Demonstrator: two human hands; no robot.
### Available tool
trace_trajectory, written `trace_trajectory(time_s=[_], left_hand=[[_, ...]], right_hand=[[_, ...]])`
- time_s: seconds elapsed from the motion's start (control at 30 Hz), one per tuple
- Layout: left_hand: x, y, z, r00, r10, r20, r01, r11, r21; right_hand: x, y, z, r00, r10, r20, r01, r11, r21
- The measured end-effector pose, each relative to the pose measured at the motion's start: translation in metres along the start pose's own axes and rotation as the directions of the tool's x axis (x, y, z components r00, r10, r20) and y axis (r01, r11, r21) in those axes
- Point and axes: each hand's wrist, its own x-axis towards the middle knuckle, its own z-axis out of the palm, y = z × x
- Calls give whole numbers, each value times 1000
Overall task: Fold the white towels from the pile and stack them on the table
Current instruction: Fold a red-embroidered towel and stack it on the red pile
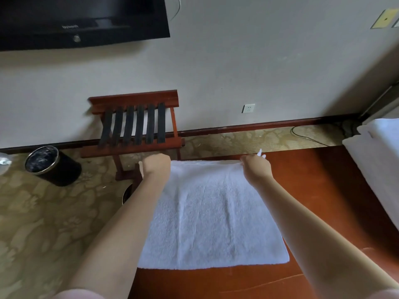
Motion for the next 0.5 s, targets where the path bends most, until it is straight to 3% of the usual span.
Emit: trace_trajectory(time_s=[0.17, 0.27, 0.5], left_hand=[[-13, -4, 20, 997, -48, -62, 45, 998, -50], [-34, -7, 29, 995, -46, -87, 39, 995, -88], [-78, -15, 48, 987, 3, -161, -24, 991, -130]], right_hand=[[-19, 3, 18, 984, 5, -178, 39, 970, 240], [-42, 6, 24, 971, 38, -237, -4, 990, 144], [-99, 20, 33, 987, 31, -160, -36, 999, -28]])
